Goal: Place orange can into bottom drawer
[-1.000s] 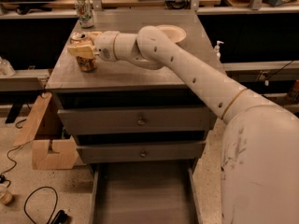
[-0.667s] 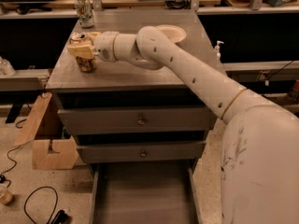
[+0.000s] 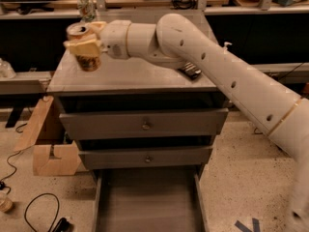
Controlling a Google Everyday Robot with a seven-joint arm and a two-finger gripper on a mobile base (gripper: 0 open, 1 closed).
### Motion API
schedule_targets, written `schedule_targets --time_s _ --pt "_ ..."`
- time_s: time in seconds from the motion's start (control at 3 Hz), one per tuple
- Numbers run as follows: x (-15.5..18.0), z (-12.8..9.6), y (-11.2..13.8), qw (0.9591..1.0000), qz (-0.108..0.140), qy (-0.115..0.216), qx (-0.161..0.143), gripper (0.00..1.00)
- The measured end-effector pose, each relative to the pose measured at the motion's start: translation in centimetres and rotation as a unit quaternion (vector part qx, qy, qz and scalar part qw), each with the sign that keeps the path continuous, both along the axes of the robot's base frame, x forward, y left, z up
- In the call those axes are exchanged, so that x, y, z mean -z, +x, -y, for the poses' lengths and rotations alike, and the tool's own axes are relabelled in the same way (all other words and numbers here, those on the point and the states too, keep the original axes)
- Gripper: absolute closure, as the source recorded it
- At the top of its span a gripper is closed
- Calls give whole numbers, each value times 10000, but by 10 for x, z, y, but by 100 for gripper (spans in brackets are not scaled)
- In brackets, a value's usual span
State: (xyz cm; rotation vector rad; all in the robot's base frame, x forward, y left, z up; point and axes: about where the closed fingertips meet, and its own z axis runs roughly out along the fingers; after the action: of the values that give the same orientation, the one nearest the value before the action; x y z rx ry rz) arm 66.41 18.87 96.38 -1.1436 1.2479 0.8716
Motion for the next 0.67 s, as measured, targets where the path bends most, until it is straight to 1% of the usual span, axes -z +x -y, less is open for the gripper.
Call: schedule_targets --time_s 0.33,0.67 --pt "-12 21 -54 9999 151 -31 -11 100" --pt "13 43 -99 9996 205 -199 -14 100"
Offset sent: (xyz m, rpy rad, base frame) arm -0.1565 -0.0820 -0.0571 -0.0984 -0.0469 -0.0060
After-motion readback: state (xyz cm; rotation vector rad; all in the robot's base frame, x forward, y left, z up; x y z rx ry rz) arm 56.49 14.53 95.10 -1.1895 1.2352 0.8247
